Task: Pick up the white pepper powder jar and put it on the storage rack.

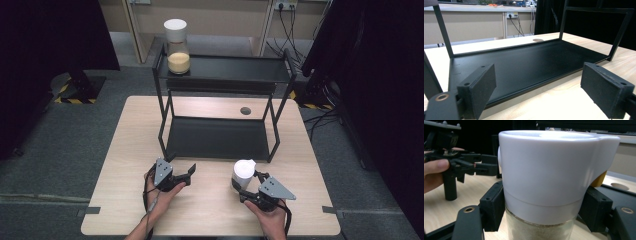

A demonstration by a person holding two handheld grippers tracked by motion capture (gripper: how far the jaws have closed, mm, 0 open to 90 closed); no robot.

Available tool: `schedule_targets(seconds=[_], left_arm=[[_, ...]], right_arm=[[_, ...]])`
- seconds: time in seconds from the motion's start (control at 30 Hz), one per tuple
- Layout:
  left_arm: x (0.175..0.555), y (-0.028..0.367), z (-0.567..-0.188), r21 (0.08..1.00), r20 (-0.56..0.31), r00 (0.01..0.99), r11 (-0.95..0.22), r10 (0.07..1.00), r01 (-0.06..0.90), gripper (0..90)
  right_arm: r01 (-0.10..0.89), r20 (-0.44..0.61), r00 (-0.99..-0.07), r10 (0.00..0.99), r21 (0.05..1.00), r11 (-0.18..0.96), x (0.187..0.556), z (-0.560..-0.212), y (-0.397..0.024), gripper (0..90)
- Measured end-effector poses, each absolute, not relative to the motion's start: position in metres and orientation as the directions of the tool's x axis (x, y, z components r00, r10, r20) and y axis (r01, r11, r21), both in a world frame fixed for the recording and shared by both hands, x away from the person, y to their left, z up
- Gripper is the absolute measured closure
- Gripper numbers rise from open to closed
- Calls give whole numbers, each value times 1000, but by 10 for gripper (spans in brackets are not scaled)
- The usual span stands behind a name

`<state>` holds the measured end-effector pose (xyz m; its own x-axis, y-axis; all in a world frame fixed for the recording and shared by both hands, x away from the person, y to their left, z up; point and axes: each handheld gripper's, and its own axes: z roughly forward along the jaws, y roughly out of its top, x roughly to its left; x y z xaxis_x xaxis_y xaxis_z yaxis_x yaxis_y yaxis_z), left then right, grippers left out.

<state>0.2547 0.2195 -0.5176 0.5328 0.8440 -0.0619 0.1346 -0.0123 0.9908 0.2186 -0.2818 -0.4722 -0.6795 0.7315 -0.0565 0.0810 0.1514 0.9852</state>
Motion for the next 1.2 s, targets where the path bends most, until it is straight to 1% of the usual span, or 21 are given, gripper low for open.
schedule_targets(seconds=[0.53, 1.2], left_arm=[[255, 219, -517, 990, -61, 532, -15, 844, 138, 124], [255, 220, -517, 990, -65, 531, -11, 845, 139, 124]], right_arm=[[34, -80, -626, 775, 991, 130, 222, -445, -284, 303], [-9, -92, -593, 800, 994, 108, 234, -419, -279, 304]])
